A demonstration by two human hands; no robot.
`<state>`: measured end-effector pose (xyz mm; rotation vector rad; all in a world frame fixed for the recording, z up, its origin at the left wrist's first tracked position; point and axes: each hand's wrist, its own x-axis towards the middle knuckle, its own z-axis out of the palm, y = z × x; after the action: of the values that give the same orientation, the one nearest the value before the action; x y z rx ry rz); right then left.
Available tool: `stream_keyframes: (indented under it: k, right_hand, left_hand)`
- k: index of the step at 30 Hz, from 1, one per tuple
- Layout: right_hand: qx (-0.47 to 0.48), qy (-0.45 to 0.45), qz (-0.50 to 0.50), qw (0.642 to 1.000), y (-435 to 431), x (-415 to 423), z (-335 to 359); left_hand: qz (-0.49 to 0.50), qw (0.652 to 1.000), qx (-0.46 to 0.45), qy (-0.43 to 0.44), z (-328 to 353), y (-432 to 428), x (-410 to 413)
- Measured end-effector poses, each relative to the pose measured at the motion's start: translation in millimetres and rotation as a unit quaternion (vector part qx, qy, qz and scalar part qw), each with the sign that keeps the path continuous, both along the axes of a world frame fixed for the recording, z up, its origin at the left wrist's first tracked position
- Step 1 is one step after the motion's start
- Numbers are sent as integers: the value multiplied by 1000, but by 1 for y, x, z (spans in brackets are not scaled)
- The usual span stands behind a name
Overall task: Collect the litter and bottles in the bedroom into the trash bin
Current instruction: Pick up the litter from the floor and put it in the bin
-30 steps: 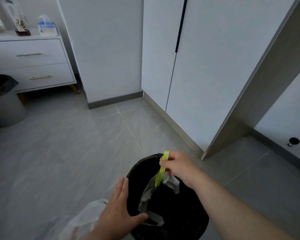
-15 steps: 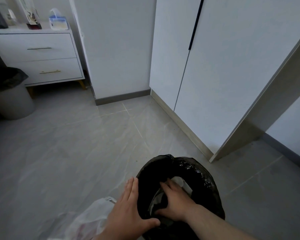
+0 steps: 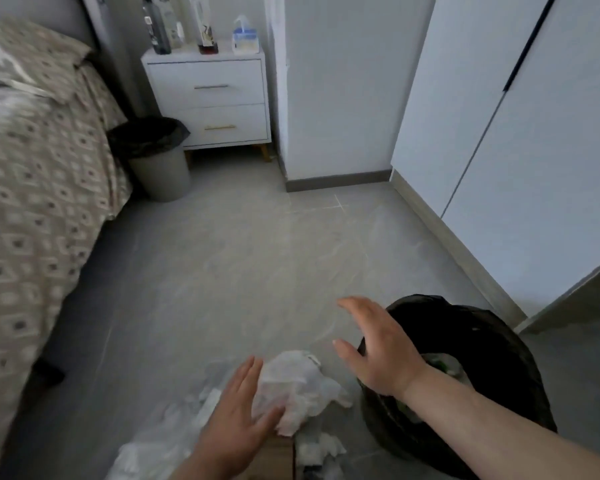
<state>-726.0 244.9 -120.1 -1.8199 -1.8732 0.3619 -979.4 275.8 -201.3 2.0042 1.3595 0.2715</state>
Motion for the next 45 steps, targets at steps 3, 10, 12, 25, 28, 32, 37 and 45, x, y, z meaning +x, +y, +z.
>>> stream_keyframes:
  k: [3, 10, 12, 25, 28, 32, 37, 45]
  right_hand:
    - [-97, 7, 82, 992, 15, -60, -9]
    - [-350, -65, 114, 927, 30, -129, -95]
    - [-386, -70, 114, 913, 26, -137, -120]
    - [-414, -167, 121, 887, 1, -157, -196]
    - [-401, -190, 122, 888, -2, -150, -202]
    - [-399, -174, 93, 896, -2, -146, -198]
    - [-432, -54, 68, 898, 4, -138, -188]
    - [-487, 29, 81, 869, 17, -126, -161]
  left_hand:
    - [116, 992, -42, 19, -29, -13, -73]
    - [259, 951, -106, 134, -101, -15, -149]
    - [259, 946, -124, 150, -111, -11, -154]
    - [233, 952, -157, 123, -133, 28, -172]
    - [153, 969, -138, 134, -132, 24, -180]
    - [155, 970, -158, 104, -134, 21, -177]
    - [153, 970, -188, 36, -122, 28, -172]
    - [113, 971, -210, -23, -73, 55, -178]
